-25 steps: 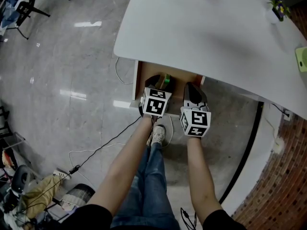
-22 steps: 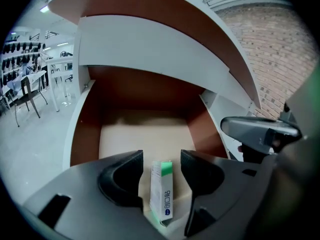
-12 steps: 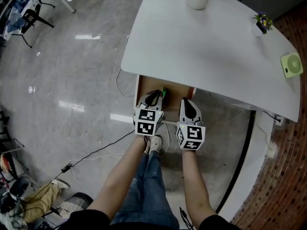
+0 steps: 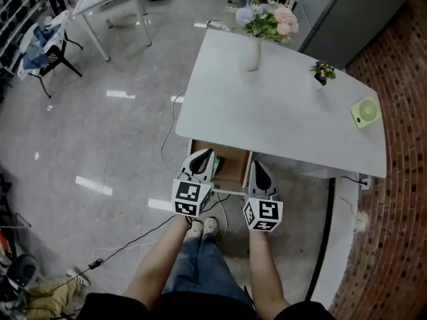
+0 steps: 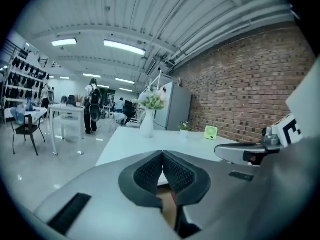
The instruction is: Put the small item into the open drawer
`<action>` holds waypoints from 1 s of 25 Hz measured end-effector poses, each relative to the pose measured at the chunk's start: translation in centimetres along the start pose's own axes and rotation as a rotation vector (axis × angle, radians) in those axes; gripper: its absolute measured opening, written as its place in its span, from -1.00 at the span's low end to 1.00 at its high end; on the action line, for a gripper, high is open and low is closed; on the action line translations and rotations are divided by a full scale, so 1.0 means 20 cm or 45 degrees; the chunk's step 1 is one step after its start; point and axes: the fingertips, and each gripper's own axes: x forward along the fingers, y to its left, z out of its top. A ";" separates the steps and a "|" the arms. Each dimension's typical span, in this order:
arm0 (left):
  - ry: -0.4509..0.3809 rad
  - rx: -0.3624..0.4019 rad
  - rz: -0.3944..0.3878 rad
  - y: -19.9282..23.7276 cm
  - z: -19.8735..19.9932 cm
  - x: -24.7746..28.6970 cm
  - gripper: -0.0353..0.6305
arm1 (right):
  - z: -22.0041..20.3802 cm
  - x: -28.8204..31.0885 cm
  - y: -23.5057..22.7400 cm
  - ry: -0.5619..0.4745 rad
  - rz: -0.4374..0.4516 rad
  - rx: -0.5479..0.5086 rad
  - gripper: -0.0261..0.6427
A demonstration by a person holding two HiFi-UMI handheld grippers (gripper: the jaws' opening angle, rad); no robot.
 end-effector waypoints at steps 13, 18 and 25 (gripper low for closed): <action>-0.276 0.105 0.032 -0.09 0.72 -0.52 -0.83 | 0.76 -0.53 0.02 -0.323 -0.063 -0.076 -0.92; -0.305 0.115 0.012 -0.15 0.76 -0.59 -0.83 | 0.81 -0.64 0.03 -0.356 -0.071 -0.084 -0.92; -0.313 0.126 -0.021 -0.17 0.75 -0.60 -0.83 | 0.80 -0.68 0.08 -0.346 -0.075 -0.131 -0.93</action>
